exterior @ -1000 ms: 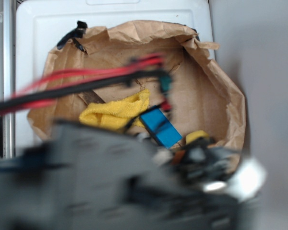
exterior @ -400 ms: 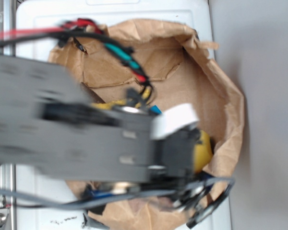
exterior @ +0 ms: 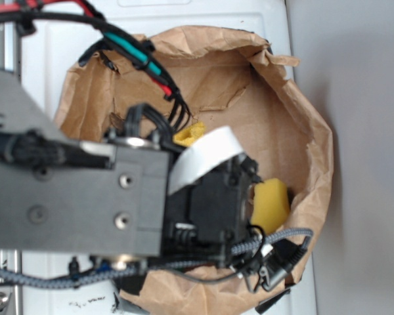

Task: Grab the green block.

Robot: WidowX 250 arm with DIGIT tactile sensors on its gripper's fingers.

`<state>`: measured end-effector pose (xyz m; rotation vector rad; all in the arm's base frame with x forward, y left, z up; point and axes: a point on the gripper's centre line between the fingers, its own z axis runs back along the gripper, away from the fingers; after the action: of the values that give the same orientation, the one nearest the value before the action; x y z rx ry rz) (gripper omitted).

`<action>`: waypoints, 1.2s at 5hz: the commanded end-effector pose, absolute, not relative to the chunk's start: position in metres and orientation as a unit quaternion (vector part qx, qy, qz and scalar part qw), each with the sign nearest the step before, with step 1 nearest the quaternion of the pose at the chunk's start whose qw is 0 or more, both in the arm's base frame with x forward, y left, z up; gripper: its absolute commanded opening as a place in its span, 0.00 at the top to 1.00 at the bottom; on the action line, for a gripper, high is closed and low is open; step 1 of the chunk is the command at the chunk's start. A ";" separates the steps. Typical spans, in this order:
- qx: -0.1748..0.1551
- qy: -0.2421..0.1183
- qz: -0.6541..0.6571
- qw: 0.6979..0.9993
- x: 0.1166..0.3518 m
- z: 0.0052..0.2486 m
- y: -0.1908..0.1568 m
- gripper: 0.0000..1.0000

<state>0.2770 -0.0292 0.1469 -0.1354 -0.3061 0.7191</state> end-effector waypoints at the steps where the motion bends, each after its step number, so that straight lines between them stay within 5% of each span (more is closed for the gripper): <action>1: -0.025 -0.163 0.422 0.892 0.270 0.159 -0.024 0.00; 3: -0.002 -0.154 0.410 0.899 0.247 0.133 -0.018 0.00; 6: 0.023 -0.142 0.425 0.894 0.268 0.089 -0.039 0.00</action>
<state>0.2574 -0.0377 0.0747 0.0844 -0.2534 0.8845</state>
